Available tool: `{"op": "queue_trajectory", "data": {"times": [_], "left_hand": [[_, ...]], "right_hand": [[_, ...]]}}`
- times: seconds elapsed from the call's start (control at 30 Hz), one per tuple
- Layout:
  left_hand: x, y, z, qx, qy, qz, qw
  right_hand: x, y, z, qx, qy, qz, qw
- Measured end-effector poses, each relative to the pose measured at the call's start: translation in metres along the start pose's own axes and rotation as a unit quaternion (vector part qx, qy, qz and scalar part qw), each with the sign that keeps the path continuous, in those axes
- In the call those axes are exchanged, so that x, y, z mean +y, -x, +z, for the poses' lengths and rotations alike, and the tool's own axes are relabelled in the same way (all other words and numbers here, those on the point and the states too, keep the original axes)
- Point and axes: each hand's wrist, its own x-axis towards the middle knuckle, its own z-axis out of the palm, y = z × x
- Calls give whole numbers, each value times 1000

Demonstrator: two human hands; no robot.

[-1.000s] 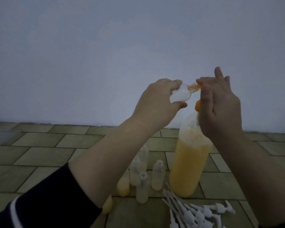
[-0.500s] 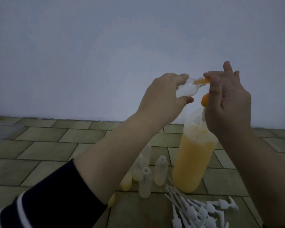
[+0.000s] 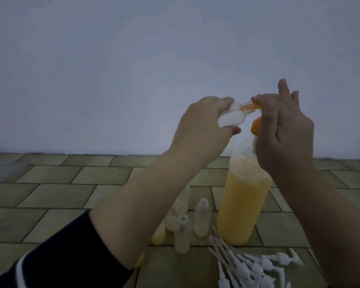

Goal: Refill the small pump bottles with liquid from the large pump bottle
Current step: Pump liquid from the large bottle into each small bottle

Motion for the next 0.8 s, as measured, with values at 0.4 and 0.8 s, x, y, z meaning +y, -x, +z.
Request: {"op": "queue_trajectory", "data": {"times": [0.4, 0.8], "left_hand": [[3, 1, -4, 8, 13, -3, 1000], [5, 0, -7, 11, 25, -8, 1000]], "right_hand": [[-5, -4, -8, -13, 7, -13, 1000], [-12, -10, -12, -15, -15, 1, 1000]]}}
